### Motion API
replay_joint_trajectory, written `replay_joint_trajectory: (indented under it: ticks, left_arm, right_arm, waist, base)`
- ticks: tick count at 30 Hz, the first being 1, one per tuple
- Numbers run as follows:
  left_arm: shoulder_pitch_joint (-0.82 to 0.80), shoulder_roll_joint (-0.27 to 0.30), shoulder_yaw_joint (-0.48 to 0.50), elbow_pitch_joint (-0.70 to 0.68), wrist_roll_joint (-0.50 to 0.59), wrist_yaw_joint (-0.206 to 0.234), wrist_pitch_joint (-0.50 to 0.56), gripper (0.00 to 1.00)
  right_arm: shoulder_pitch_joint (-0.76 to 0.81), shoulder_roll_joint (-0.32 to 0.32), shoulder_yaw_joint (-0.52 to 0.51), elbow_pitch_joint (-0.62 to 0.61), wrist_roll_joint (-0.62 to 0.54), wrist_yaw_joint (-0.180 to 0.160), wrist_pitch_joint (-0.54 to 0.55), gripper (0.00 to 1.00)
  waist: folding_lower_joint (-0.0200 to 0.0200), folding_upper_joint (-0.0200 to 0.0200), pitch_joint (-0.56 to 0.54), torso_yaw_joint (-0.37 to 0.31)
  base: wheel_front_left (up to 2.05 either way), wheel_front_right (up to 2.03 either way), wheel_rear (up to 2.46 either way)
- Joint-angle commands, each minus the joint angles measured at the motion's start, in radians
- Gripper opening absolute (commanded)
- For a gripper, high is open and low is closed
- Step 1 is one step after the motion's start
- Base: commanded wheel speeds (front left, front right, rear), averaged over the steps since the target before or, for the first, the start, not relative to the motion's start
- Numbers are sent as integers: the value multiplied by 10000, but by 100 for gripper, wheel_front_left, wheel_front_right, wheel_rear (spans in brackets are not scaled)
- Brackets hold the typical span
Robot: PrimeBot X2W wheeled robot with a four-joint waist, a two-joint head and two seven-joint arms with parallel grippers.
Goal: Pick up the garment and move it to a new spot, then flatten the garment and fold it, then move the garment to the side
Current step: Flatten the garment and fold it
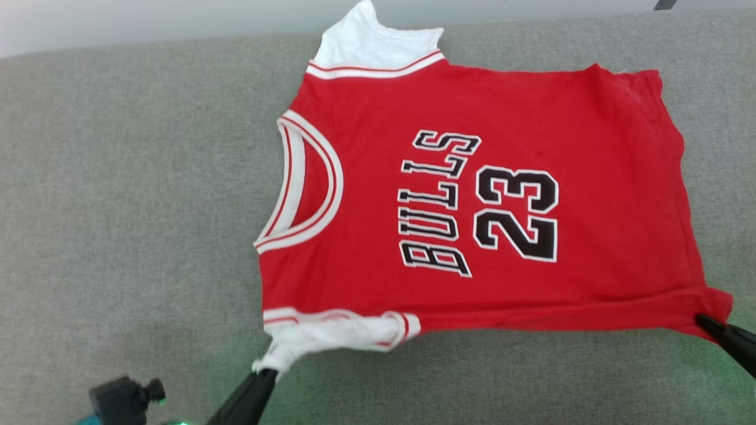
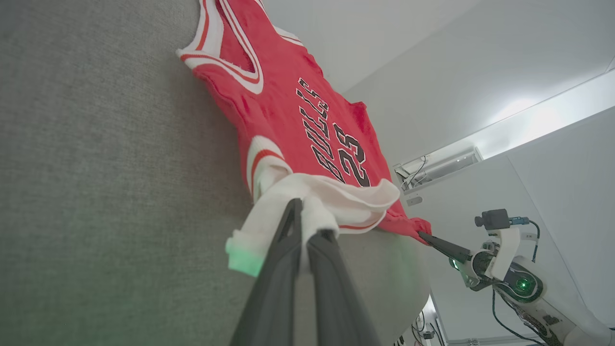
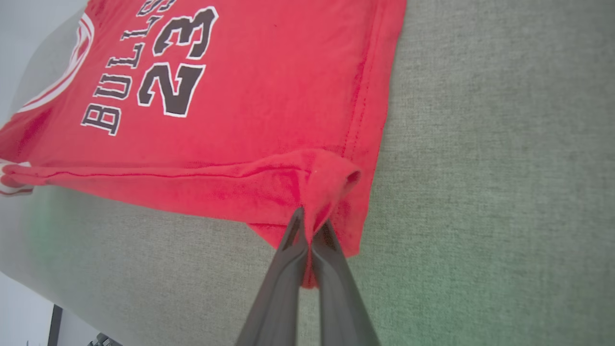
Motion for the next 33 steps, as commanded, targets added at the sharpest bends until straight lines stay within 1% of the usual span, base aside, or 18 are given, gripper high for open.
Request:
replay_joint_trajectory:
  ticks: [1,4,6,8,9,13,18,20,23,25,27,29,31,33]
  left_arm:
    - [280,67,96,-212,144,-42,4,0]
    - [508,201,190,-637,399,17,4,0]
    - [233,234,219,-722,548,28,67,0]
    - [-304,213,180,-666,721,23,280,0]
    - [-638,107,174,-623,726,12,386,0]
    - [-2202,-122,11,-88,821,-29,1020,0]
    - [-4111,-388,-172,1242,911,-32,1680,0]
    - [-4730,-637,-281,1778,772,-37,1816,0]
    - [-5490,-781,-353,2739,729,-38,1808,0]
    - [-5840,-920,-508,3388,736,-39,1877,0]
    - [-6139,-1007,-621,4010,900,-40,1765,0]
    - [-6351,-1212,-673,4633,852,-40,1615,0]
    - [-6554,-1281,-839,5145,1057,-41,1455,0]
    - [-6703,-1420,-945,5567,1021,-41,1269,0]
  right_arm:
    - [287,-13,-303,-155,-73,-11,42,0]
    - [792,157,-1002,-504,-266,-11,107,0]
    - [967,351,-1387,-676,-397,-11,239,0]
    - [947,618,-1724,-753,-524,-11,441,0]
    - [848,737,-1851,-791,-603,-9,597,0]
    - [116,1237,-2233,-696,-1059,-11,1249,0]
    - [-1214,2007,-2497,-212,-1664,-9,1809,0]
    - [-1714,2353,-2560,140,-1910,-11,1897,0]
    - [-2322,2728,-2478,681,-2267,-9,2008,0]
    - [-2609,2901,-2324,932,-2499,-9,2059,0]
    - [-2802,3085,-2189,1196,-2665,-9,2041,0]
    - [-2949,3227,-2064,1418,-2805,-9,1944,0]
    - [-3057,3306,-1896,1578,-2890,-9,1873,0]
    - [-3161,3354,-1812,1707,-2990,-9,1727,0]
  waist:
    - [0,0,39,-30]
    - [0,0,69,3]
    - [0,0,39,76]
    - [0,0,-23,166]
    - [0,0,-35,194]
    - [0,0,54,184]
    - [0,0,358,-15]
    - [0,0,476,-88]
    - [0,0,630,-160]
    - [0,0,731,-214]
    - [0,0,841,-259]
    - [0,0,927,-276]
    - [0,0,999,-284]
    - [0,0,1058,-287]
  base:
    - [0,0,0]
    - [0,0,0]
    - [0,0,0]
    - [0,0,0]
    - [0,0,0]
    - [0,0,0]
    - [0,0,0]
    - [0,0,0]
    - [0,0,0]
    - [0,0,0]
    - [0,0,0]
    - [0,0,0]
    - [0,0,0]
    - [0,0,0]
